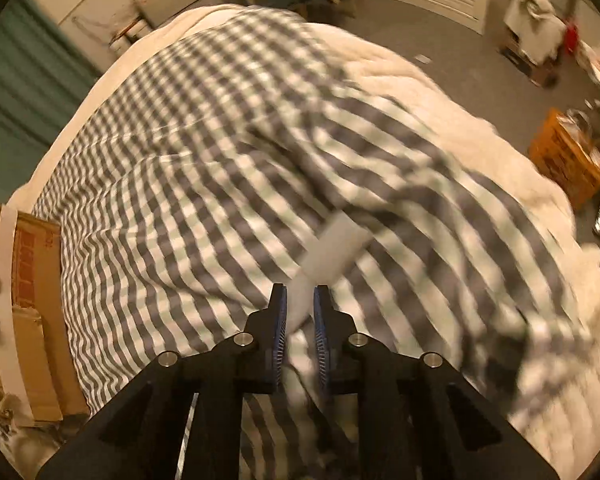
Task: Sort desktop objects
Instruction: 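Grasp the white translucent tube with the right tool while the left tool holds its tube, then carry both tubes over the cardboard box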
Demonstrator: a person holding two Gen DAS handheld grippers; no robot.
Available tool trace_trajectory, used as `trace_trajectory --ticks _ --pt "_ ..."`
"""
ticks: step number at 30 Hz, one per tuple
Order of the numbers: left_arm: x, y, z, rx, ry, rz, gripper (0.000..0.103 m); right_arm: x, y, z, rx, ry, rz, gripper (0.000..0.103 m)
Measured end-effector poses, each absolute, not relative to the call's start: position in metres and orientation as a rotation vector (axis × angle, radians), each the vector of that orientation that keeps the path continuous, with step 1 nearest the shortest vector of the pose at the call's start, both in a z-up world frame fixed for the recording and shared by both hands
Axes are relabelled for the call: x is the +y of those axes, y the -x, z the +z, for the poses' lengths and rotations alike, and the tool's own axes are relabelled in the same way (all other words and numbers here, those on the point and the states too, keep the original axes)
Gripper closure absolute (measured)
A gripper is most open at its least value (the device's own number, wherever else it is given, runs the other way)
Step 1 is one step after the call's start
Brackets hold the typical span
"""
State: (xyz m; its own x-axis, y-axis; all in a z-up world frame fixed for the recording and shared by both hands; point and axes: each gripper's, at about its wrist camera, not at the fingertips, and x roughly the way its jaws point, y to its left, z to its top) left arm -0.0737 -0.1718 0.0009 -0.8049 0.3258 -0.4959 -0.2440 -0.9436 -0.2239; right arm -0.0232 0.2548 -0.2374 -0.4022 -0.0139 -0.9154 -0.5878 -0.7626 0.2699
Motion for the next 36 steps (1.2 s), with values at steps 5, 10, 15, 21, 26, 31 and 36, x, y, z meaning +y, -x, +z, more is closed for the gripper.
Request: trace_trajectory --ticks 5,10,15,21,26,31,36 --pt "-0.180 0.076 0.000 -0.246 0.789 2.725 0.081 0.265 0.035 -0.249 0.955 1.451 2.176 0.057" --pt "-0.185 0.084 -0.005 -0.254 0.812 2.731 0.081 0.251 0.058 -0.249 0.902 1.451 2.265 0.045" --pt "-0.186 0.086 -0.008 -0.259 0.818 2.735 0.081 0.250 0.054 -0.231 0.873 1.364 2.334 0.094" --pt "-0.188 0.082 -0.003 -0.258 0.781 2.749 0.081 0.212 0.054 -0.159 0.587 1.144 2.548 0.094" --pt "-0.190 0.083 -0.003 -0.221 0.781 2.779 0.081 0.159 0.057 -0.096 0.390 0.925 2.736 0.094" --pt "-0.193 0.086 -0.006 -0.178 0.793 2.802 0.081 0.111 0.062 -0.060 0.362 0.792 2.908 0.094" --pt "-0.198 0.091 -0.010 -0.103 0.812 2.829 0.081 0.060 0.068 -0.026 0.331 0.708 3.085 0.094"
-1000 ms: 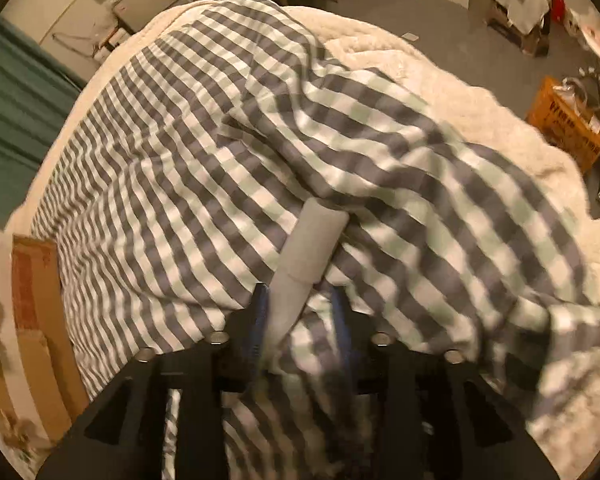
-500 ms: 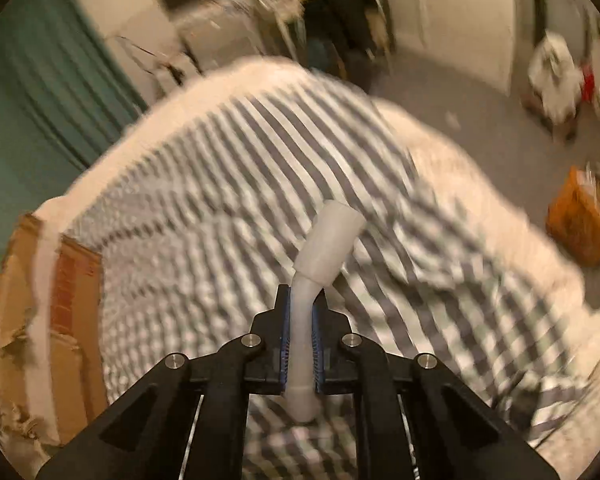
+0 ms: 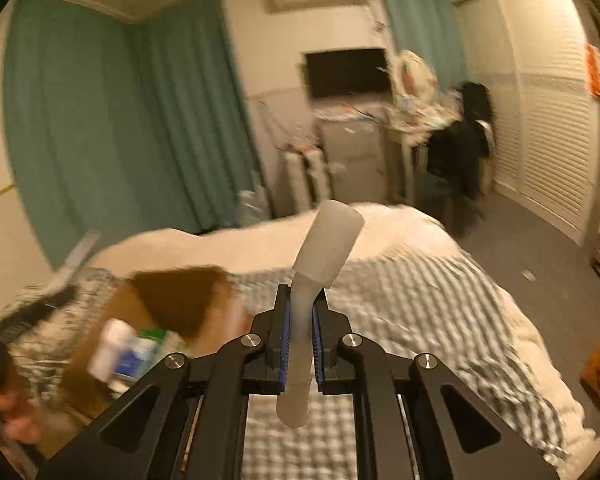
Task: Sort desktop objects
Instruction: 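Carry both tubes over the cardboard box, then open both tools to drop the tubes into the box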
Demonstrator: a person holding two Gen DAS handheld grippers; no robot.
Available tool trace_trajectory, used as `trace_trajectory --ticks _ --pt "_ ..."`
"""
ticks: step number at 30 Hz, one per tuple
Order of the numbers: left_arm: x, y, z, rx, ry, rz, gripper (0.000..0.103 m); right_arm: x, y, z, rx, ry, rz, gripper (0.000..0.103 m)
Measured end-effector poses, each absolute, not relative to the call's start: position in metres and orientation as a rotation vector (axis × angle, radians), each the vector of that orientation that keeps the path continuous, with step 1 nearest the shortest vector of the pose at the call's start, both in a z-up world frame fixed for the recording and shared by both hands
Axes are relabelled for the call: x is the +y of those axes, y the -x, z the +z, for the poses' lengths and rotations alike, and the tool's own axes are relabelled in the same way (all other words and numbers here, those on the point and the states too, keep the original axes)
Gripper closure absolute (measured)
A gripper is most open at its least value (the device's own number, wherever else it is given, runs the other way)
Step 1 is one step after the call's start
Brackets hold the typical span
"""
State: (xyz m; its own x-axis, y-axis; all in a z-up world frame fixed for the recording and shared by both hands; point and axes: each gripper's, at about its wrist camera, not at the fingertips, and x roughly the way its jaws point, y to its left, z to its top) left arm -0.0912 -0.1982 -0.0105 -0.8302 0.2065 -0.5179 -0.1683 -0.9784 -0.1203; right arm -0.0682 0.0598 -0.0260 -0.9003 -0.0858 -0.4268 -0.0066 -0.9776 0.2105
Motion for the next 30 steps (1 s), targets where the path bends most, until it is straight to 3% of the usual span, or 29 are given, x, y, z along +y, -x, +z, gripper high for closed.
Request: trace_trajectory --ticks 7,16,23,27,30 --pt "-0.208 0.109 -0.029 -0.074 0.922 2.825 0.081 -0.005 0.090 -0.012 -0.246 -0.658 -2.852 0.094" --pt "-0.220 0.132 -0.061 -0.070 1.073 2.807 0.081 -0.061 0.132 -0.063 -0.155 -0.792 -2.691 0.093" --pt "-0.226 0.138 -0.067 -0.101 1.119 2.800 0.080 -0.069 0.147 -0.095 -0.125 -0.877 -2.672 0.079" --pt "-0.225 0.129 -0.051 -0.133 1.051 2.803 0.077 -0.054 0.136 -0.081 -0.123 -0.798 -2.723 0.061" --pt "-0.221 0.116 -0.035 -0.150 0.977 2.813 0.067 -0.041 0.124 -0.062 -0.160 -0.726 -2.757 0.048"
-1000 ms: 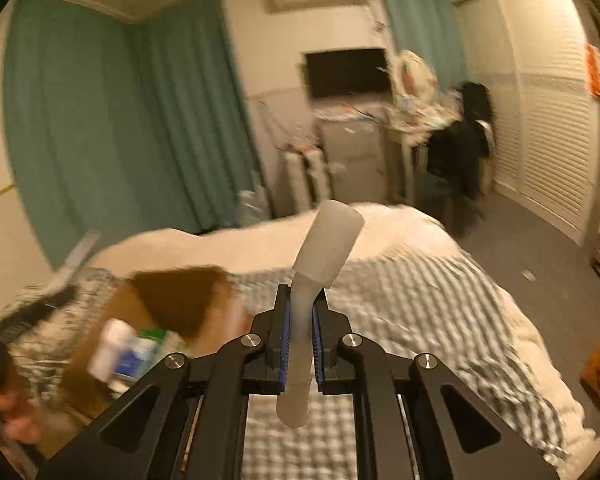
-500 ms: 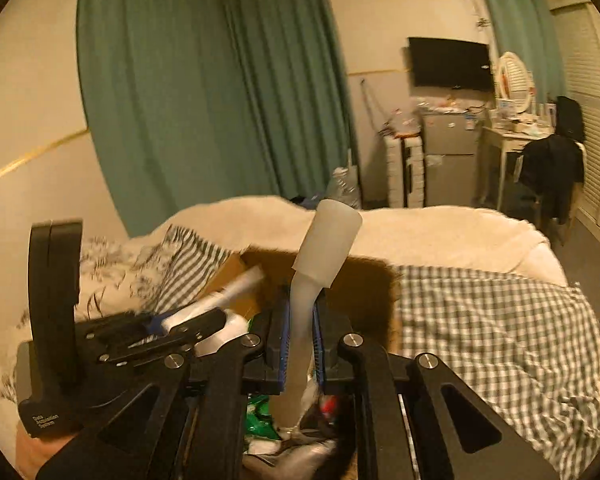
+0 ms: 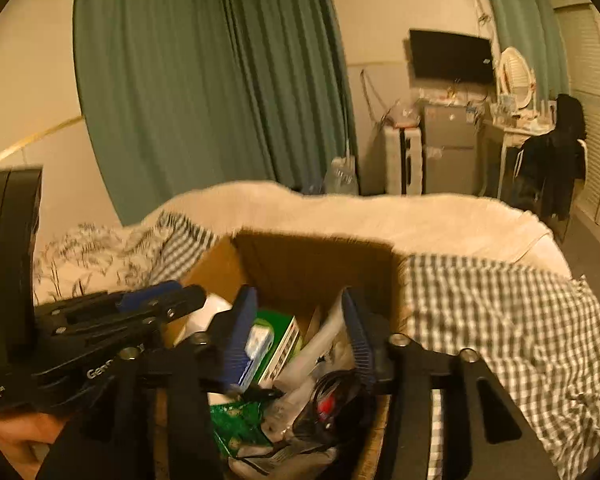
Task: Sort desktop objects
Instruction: 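Open both tools to drop the tubes into the box, then withdraw both open tools from the box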
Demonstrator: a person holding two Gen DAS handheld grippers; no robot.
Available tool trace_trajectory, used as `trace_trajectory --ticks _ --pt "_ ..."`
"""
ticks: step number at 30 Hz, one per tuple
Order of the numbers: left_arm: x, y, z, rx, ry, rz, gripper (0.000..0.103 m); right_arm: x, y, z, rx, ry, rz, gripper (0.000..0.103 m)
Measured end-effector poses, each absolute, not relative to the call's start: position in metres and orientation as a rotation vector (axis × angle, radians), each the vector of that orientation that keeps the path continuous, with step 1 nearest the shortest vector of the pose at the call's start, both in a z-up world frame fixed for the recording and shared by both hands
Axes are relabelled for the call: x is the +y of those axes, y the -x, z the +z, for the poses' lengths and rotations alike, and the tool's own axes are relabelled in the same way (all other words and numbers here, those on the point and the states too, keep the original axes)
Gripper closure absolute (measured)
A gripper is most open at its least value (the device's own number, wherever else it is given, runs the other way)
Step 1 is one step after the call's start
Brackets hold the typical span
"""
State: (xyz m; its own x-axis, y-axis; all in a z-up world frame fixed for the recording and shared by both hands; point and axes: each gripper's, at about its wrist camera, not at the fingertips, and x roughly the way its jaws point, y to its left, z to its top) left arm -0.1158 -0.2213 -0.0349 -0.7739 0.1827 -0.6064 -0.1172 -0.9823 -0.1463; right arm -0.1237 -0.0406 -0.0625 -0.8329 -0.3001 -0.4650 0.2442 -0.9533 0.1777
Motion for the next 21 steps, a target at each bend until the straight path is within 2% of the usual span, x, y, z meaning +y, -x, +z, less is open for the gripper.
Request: trace_trajectory --ticks 1,4,5,6,7,10,12,16,21 --pt "-0.220 0.111 -0.029 -0.154 0.951 2.816 0.059 -0.036 0.119 -0.055 -0.173 -0.701 -2.768 0.047" --pt "-0.215 0.098 -0.013 -0.158 0.878 2.833 0.051 -0.027 0.100 -0.033 -0.193 -0.639 -2.790 0.041" --pt "-0.214 0.095 -0.009 -0.161 0.862 2.839 0.049 -0.023 0.092 -0.026 -0.190 -0.612 -2.799 0.036" --pt "-0.213 0.091 -0.004 -0.167 0.843 2.846 0.042 -0.020 0.087 -0.020 -0.187 -0.589 -2.809 0.031" --pt "-0.213 0.087 0.000 -0.175 0.829 2.854 0.029 -0.017 0.080 -0.014 -0.180 -0.560 -2.821 0.028" --pt "-0.210 0.073 0.018 -0.207 0.771 2.907 0.002 -0.007 0.057 0.004 -0.135 -0.476 -2.866 0.012" --pt "-0.207 0.064 0.028 -0.218 0.717 2.935 0.000 0.002 0.041 0.015 -0.077 -0.418 -2.916 0.000" --pt "-0.200 0.048 0.043 -0.229 0.652 2.960 0.000 0.014 0.018 0.027 0.026 -0.358 -2.984 0.000" --pt "-0.182 0.037 0.051 -0.229 0.627 2.969 0.000 0.044 0.002 0.031 0.021 -0.375 -3.038 0.000"
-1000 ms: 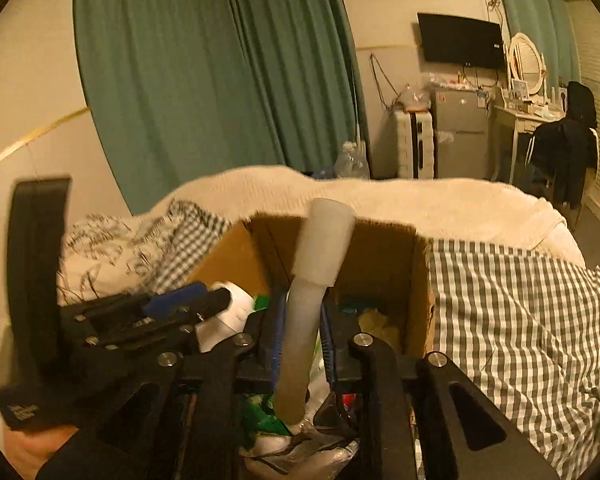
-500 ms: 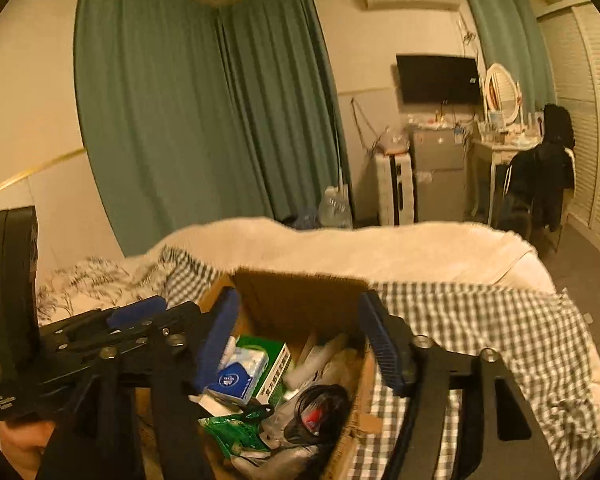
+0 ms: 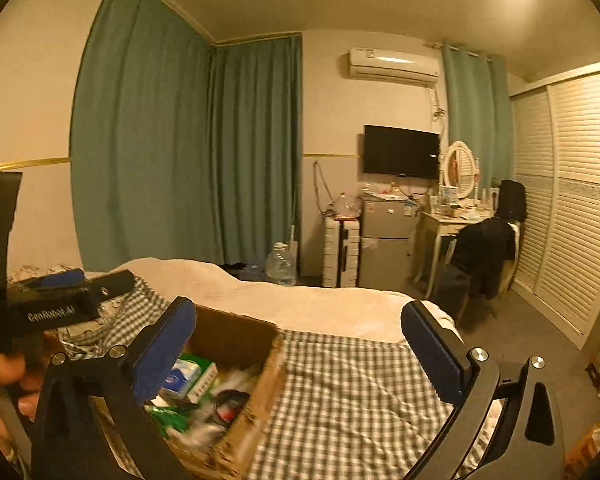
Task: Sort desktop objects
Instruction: 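Withdraw both open tools from the box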
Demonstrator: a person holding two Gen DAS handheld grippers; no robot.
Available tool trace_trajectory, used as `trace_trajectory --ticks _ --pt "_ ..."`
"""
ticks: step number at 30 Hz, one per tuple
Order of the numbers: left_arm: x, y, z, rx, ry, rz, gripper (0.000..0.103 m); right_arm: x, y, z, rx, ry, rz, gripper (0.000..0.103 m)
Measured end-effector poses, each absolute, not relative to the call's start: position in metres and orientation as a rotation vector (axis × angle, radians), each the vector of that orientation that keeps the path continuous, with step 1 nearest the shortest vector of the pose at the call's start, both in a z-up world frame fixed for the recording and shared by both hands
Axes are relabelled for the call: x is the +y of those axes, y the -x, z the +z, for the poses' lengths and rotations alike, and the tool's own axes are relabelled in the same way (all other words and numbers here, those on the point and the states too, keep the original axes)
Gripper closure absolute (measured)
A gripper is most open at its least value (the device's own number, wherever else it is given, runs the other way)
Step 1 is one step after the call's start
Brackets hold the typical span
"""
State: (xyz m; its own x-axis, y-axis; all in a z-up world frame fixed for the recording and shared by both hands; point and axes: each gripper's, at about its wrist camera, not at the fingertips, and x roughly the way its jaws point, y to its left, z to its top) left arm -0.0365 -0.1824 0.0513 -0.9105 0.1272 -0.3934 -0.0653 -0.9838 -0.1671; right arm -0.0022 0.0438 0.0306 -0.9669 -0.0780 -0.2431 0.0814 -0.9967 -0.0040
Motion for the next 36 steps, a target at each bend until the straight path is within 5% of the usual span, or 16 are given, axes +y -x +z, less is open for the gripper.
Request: trace_trajectory --ticks 20,36 --pt "-0.064 0.035 -0.014 0.018 0.674 2.895 0.000 0.140 0.007 -0.039 -0.071 -0.606 -3.135 0.000" --pt "-0.046 0.049 -0.047 0.069 0.809 2.857 0.000 0.156 0.015 -0.066 -0.125 -0.706 -3.118 0.000"
